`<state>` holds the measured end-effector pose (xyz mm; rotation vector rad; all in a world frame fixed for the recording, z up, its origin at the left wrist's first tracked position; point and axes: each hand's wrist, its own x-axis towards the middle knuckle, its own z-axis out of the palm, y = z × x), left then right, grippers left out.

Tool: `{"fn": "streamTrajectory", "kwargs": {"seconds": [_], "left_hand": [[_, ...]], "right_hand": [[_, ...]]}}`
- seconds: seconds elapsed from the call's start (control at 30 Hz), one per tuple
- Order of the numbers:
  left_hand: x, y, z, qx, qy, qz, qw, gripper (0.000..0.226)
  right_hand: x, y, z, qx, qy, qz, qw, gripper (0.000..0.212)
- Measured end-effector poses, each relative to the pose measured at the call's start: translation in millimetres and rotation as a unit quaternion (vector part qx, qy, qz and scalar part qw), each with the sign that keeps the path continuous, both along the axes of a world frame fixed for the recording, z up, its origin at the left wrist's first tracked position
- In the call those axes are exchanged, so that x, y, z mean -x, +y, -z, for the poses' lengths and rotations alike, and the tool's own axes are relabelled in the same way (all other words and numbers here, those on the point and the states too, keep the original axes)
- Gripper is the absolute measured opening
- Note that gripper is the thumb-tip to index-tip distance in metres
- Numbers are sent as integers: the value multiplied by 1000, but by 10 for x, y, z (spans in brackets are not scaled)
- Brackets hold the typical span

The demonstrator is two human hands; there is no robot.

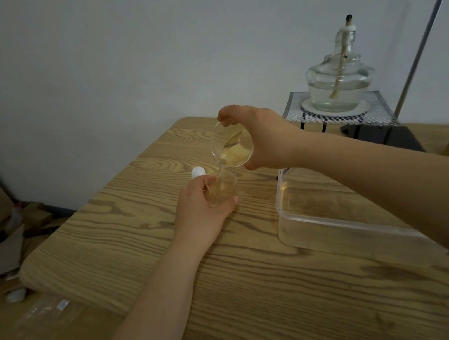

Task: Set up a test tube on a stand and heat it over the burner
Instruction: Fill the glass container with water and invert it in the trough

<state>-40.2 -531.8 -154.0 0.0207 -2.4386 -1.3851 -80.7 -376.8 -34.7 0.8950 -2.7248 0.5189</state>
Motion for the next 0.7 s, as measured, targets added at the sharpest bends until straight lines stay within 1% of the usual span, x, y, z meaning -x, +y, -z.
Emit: {"fn": "streamTrajectory", "kwargs": {"seconds": [0.3,0.57,0.63,0.7], "left_hand": [[-19,14,-7,-27,5,9,1000,72],[-25,22,-19,-28,15,16,999,51],[-19,20,-16,-26,13,17,999,53],[-12,14,-11,-23,11,13,1000,59]], "right_hand": [[-4,0,7,-8,-5,3,1000,90],[-10,-7,19,-19,-10,1,1000,89],[-7,-10,26,-20,-12,2,1000,90],[-1,-10,37,-19,-13,2,1000,90]]}}
